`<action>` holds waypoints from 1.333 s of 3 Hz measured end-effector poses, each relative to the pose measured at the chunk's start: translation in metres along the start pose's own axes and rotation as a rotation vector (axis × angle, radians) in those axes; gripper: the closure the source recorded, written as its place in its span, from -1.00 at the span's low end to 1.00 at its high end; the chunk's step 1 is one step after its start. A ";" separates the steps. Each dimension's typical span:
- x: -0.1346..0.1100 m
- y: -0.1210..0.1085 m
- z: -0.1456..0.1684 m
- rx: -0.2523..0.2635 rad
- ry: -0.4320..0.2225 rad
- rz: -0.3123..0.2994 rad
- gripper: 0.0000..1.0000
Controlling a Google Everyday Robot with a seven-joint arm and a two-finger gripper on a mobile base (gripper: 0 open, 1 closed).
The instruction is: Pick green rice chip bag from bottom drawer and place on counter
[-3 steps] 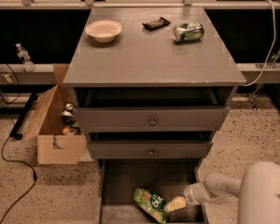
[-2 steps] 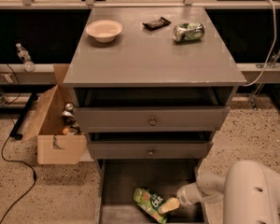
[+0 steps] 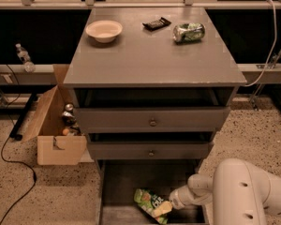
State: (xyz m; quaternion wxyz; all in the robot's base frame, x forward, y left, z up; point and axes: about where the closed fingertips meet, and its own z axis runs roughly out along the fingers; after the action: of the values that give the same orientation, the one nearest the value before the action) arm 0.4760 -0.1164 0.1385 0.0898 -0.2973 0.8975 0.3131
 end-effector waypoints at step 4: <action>-0.001 0.051 0.006 -0.050 -0.014 -0.067 0.29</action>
Offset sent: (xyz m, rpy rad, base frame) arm -0.0345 0.0326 0.0386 0.0190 -0.0497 0.0657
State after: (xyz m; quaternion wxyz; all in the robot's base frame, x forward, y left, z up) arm 0.4470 -0.0804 0.1599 0.0990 -0.3270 0.8784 0.3342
